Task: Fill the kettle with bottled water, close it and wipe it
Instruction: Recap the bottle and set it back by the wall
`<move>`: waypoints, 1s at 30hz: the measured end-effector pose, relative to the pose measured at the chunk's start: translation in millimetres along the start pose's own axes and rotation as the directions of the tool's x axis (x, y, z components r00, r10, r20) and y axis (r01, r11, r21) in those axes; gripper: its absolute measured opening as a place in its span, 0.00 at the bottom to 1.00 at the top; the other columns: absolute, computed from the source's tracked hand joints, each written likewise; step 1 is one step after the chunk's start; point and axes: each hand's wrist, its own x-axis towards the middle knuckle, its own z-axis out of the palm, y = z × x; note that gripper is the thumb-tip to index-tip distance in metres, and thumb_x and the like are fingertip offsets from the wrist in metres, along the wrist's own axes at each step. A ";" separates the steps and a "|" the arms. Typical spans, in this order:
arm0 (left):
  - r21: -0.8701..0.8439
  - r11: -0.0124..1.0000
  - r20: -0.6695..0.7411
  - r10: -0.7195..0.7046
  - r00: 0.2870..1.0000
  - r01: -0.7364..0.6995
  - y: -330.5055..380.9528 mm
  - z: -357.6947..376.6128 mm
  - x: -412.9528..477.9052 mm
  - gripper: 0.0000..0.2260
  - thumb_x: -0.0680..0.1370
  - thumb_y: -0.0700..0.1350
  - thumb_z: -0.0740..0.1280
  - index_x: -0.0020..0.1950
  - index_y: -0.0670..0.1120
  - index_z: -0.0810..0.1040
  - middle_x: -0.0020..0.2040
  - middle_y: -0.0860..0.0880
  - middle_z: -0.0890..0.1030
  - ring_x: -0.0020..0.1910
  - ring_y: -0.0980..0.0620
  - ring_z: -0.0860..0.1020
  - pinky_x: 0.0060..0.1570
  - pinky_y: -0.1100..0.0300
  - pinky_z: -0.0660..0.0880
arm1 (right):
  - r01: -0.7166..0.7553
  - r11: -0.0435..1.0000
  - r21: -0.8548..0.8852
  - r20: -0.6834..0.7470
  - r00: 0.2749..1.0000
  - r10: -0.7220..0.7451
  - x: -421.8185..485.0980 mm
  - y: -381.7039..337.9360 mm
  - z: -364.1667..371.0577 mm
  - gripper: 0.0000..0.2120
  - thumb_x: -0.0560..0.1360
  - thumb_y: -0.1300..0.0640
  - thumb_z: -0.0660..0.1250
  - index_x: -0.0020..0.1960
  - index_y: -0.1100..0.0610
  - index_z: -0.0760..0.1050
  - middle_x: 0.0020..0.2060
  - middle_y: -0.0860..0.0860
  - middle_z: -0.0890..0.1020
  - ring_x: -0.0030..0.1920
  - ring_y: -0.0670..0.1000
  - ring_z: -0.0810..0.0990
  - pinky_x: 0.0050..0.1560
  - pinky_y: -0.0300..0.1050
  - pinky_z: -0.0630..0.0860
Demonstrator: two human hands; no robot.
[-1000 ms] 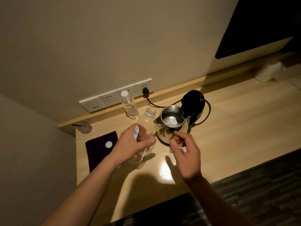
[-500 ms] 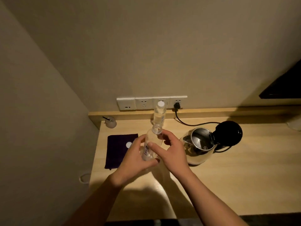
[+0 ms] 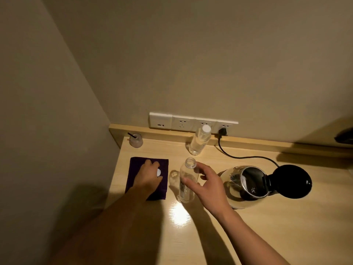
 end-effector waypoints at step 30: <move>-0.973 0.115 -0.190 0.096 0.977 -0.201 117.4 -135.8 -73.7 0.13 0.74 0.32 0.75 0.52 0.48 0.87 0.53 0.46 0.88 0.55 0.48 0.86 0.53 0.62 0.81 | 0.089 0.973 0.215 -0.056 0.995 -0.079 0.7 -57.8 -1.1 0.24 0.72 0.43 0.75 0.66 0.44 0.75 0.55 0.45 0.77 0.59 0.47 0.79 0.56 0.39 0.78</move>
